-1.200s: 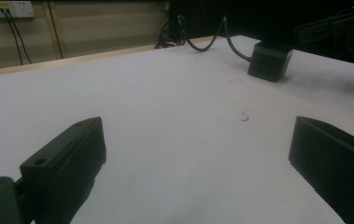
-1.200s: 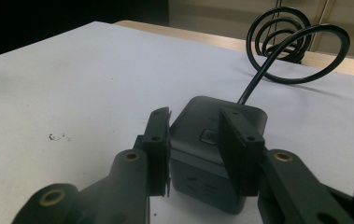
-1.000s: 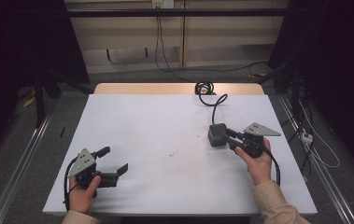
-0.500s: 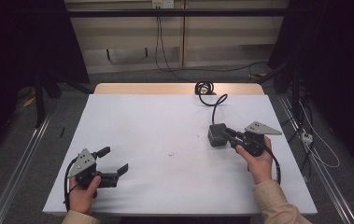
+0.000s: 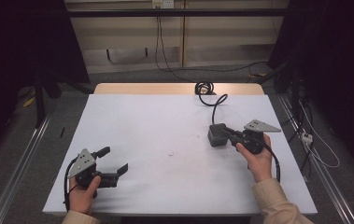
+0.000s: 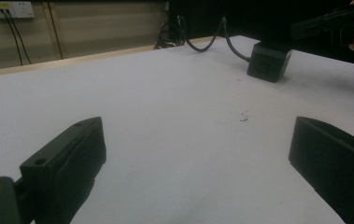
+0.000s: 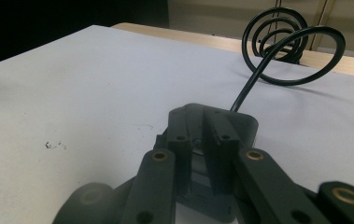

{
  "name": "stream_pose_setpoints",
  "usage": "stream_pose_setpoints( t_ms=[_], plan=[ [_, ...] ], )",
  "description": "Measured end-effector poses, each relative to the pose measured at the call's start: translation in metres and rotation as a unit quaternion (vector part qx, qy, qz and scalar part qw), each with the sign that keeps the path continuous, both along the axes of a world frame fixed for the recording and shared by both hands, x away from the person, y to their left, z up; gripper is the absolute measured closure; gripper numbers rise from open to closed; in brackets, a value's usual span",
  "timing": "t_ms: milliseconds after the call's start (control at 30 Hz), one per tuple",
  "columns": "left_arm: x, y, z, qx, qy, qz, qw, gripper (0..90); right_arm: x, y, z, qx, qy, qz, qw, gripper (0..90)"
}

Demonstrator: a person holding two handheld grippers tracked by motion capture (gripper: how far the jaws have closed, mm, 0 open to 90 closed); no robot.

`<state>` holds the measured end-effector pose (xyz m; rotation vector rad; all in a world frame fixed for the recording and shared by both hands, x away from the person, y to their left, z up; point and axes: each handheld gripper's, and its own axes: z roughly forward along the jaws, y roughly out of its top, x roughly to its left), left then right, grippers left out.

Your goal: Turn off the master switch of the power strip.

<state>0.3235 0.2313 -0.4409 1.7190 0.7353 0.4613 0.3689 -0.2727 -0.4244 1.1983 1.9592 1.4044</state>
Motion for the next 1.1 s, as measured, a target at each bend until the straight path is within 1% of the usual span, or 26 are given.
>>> stream_pose_setpoints(
  t_ms=[33,333,500,700,867,1100],
  plan=[
    [0.000,0.000,0.000,0.000,0.000,0.000,1.0000,3.7,0.001,0.000,0.000,-0.001,0.000,-0.004,1.0000,81.6],
    [0.000,-0.001,0.000,-0.001,0.000,0.000,1.0000,3.7,0.004,-0.001,0.000,-0.003,0.009,-0.006,0.9999,81.9],
    [0.000,-0.001,0.000,-0.001,0.000,0.001,1.0000,3.7,0.007,0.000,-0.001,-0.012,0.015,-0.004,0.9998,82.7],
    [0.000,0.000,0.000,0.002,-0.001,0.000,1.0000,3.7,0.010,0.003,-0.001,-0.017,0.015,0.002,0.9997,84.4],
    [0.000,0.000,0.000,0.004,-0.001,0.000,1.0000,3.7,0.012,0.004,-0.002,-0.023,0.017,0.001,0.9996,85.4],
    [0.000,-0.001,0.000,0.003,0.000,-0.001,1.0000,3.7,0.013,0.003,-0.002,-0.022,0.018,-0.001,0.9996,86.2]
  ],
)
